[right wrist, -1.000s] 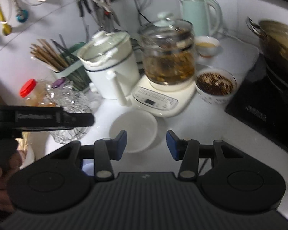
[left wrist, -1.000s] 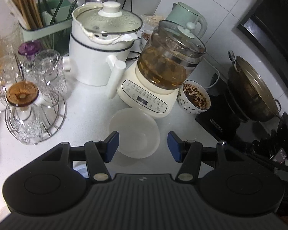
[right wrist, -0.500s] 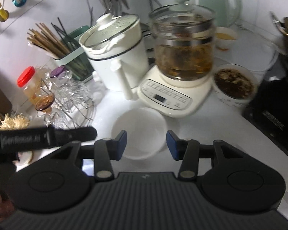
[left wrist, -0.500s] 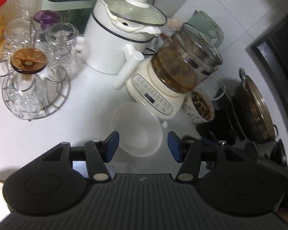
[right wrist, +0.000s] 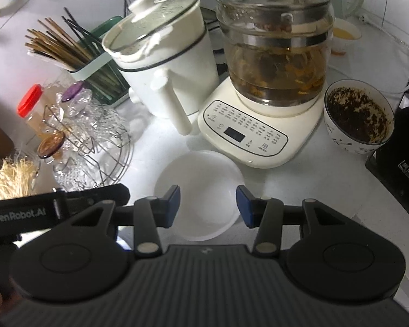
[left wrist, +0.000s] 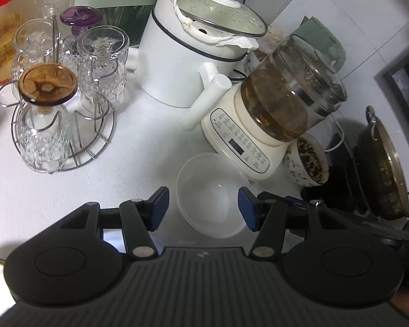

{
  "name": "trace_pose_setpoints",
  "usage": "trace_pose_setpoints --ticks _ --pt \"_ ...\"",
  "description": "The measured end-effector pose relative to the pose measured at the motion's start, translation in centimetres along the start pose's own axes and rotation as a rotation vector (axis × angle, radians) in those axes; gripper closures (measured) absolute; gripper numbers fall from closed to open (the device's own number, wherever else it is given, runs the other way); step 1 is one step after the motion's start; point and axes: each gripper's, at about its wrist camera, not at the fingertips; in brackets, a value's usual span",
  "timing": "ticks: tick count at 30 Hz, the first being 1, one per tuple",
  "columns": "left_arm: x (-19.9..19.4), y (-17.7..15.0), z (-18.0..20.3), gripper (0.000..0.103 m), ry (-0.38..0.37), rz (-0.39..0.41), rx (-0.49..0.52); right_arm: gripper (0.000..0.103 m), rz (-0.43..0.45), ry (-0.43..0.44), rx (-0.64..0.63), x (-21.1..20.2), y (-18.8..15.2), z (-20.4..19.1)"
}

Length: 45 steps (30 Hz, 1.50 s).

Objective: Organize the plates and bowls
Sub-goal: 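Close both grippers on the rim of the white ceramic bowl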

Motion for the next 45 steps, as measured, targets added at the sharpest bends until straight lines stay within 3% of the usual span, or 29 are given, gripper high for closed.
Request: trace_pose_setpoints --ticks 14,20,26,34,45 --pt "4.0 1.3 -0.5 0.041 0.095 -0.021 -0.065 0.055 -0.078 0.064 0.022 3.4 0.8 3.5" --pt "5.8 1.1 -0.4 0.043 0.123 -0.029 -0.069 0.064 -0.116 0.092 0.015 5.0 0.7 4.6" --pt "6.5 1.2 -0.9 0.063 0.155 -0.028 -0.117 0.073 -0.114 0.125 -0.012 5.8 0.8 4.6" --pt "7.9 1.0 -0.7 0.086 0.163 -0.068 -0.062 0.084 -0.129 0.133 -0.017 6.8 0.0 4.6" --pt "7.7 1.0 -0.7 0.090 0.145 -0.079 -0.064 0.089 -0.113 0.136 0.020 6.5 -0.2 5.1"
Point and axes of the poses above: each gripper's, at about its wrist camera, not at the fingertips, and x roughly the way its jaws point, z to its right, y to its top, and after that the axes turned 8 degrees about -x, right-handed
